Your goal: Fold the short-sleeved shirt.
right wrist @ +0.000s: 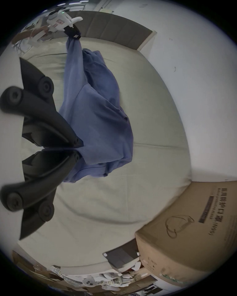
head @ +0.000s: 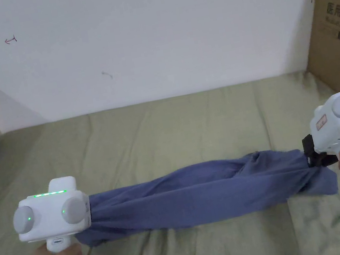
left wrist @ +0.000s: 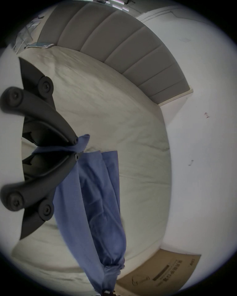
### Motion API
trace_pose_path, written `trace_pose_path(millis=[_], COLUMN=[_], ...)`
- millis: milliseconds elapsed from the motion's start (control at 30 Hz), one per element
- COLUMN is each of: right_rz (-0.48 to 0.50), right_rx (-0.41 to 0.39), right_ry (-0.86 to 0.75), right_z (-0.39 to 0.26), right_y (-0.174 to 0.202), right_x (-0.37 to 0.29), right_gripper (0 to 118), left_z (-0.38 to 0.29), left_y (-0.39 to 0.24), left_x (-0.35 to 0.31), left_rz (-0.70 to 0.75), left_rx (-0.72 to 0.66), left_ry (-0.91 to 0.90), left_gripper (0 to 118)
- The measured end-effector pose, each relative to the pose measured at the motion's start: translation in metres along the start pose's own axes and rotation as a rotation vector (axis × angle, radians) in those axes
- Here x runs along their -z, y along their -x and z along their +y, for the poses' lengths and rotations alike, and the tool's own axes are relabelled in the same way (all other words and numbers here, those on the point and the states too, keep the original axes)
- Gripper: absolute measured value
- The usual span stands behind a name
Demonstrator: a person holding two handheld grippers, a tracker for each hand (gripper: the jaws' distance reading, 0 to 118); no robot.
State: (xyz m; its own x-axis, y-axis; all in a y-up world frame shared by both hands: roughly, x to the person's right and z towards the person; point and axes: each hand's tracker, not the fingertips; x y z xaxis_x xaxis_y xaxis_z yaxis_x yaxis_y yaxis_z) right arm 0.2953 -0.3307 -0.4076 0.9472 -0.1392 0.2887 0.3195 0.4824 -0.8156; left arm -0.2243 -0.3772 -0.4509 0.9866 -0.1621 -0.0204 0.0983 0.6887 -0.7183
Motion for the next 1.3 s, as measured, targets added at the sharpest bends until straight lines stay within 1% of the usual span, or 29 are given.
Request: trace_pose_path(millis=[67,100,133,167,267,300,433,500,533,600,633,700,733,767,800,833,867,900,933,1000,1033,1067,1100,1133,1167,1200,1233,1267,1300], right_rz=[0.013,0.021,0.033,0.041,0.032,0.033,0.045,0.044,0.051,0.074,0.082,0.084,0.079,0.069,0.073,0.08,0.077,0.066,0.066,0.066,0.062,0.056,0.058,0.057,0.052,0.045,0.016,0.01,0.03], right_rx=[-0.025,-0.02,-0.032,-0.054,-0.058,-0.035,-0.035,-0.017,0.01,0.061,0.072,0.068,0.06,0.054,0.059,0.065,0.07,0.077,0.063,0.004,-0.034,-0.072,-0.11,-0.149,-0.189,-0.232,-0.249,-0.24,-0.223], right_ry=[-0.001,-0.002,0.0,0.005,0.004,0.002,0.05,0.06,0.082,0.098,0.114,0.106,0.098,0.078,0.049,0.047,0.048,0.032,0.008,-0.046,-0.055,-0.084,-0.126,-0.162,-0.18,-0.188,-0.185,-0.17,-0.171], right_z=[-0.031,-0.051,-0.07,-0.089,-0.154,-0.181,-0.263,-0.299,-0.313,-0.334,-0.342,-0.351,-0.352,-0.353,-0.354,-0.352,-0.351,-0.351,-0.352,-0.356,-0.359,-0.366,-0.374,-0.382,-0.39,-0.398,-0.406,-0.414,-0.419], right_y=[-0.003,-0.007,-0.01,-0.013,-0.024,-0.03,-0.046,-0.055,-0.059,-0.066,-0.069,-0.071,-0.071,-0.071,-0.072,-0.072,-0.072,-0.071,-0.071,-0.068,-0.065,-0.061,-0.057,-0.053,-0.047,-0.041,-0.036,-0.032,-0.032], right_x=[-0.026,-0.04,-0.051,-0.061,-0.089,-0.098,-0.114,-0.119,-0.118,-0.114,-0.112,-0.107,-0.107,-0.107,-0.109,-0.11,-0.113,-0.117,-0.121,-0.136,-0.143,-0.153,-0.162,-0.171,-0.176,-0.177,-0.177,-0.177,-0.176], right_gripper=[2,2,2,2,2,2,2,2,2,2,2,2,2,2,4,19,41,62,68,67,67,64,57,37,12,12,5,2,1], left_z=[-0.022,-0.036,-0.054,-0.07,-0.125,-0.144,-0.21,-0.236,-0.248,-0.267,-0.273,-0.279,-0.28,-0.279,-0.279,-0.278,-0.277,-0.277,-0.277,-0.278,-0.28,-0.284,-0.287,-0.291,-0.298,-0.304,-0.311,-0.317,-0.321], left_y=[0.008,0.011,0.014,0.018,0.03,0.033,0.038,0.041,0.043,0.051,0.054,0.055,0.055,0.056,0.057,0.059,0.06,0.061,0.064,0.065,0.066,0.068,0.069,0.069,0.068,0.068,0.067,0.066,0.067], left_x=[-0.032,-0.049,-0.067,-0.082,-0.128,-0.141,-0.178,-0.187,-0.191,-0.192,-0.191,-0.189,-0.191,-0.193,-0.196,-0.199,-0.202,-0.207,-0.216,-0.23,-0.237,-0.246,-0.253,-0.261,-0.264,-0.265,-0.266,-0.263,-0.262], left_rz=[-0.008,-0.009,0.003,0.001,-0.022,-0.021,-0.017,-0.001,0.014,-0.009,-0.035,-0.012,-0.003,0.004,0.011,0.002,-0.008,-0.021,-0.03,-0.044,-0.05,-0.074,-0.102,-0.114,-0.107,-0.092,-0.054,-0.067,-0.07], left_rx=[0.023,0.05,0.075,0.077,0.073,0.079,0.123,0.151,0.146,0.066,0.043,0.046,0.042,0.021,0.005,-0.004,-0.019,-0.035,-0.056,-0.071,-0.084,-0.106,-0.126,-0.143,-0.154,-0.18,-0.207,-0.188,-0.188], left_ry=[-0.014,-0.025,-0.016,-0.019,-0.023,-0.011,0.017,0.021,0.038,0.07,0.077,0.078,0.079,0.072,0.064,0.063,0.066,0.063,0.043,0.031,0.024,0.011,0.0,0.001,0.003,0.007,0.007,0.031,0.039], left_gripper=[2,2,2,2,2,2,2,2,2,2,2,5,17,37,63,93,104,104,103,102,95,79,52,9,1,1,0,0,0])
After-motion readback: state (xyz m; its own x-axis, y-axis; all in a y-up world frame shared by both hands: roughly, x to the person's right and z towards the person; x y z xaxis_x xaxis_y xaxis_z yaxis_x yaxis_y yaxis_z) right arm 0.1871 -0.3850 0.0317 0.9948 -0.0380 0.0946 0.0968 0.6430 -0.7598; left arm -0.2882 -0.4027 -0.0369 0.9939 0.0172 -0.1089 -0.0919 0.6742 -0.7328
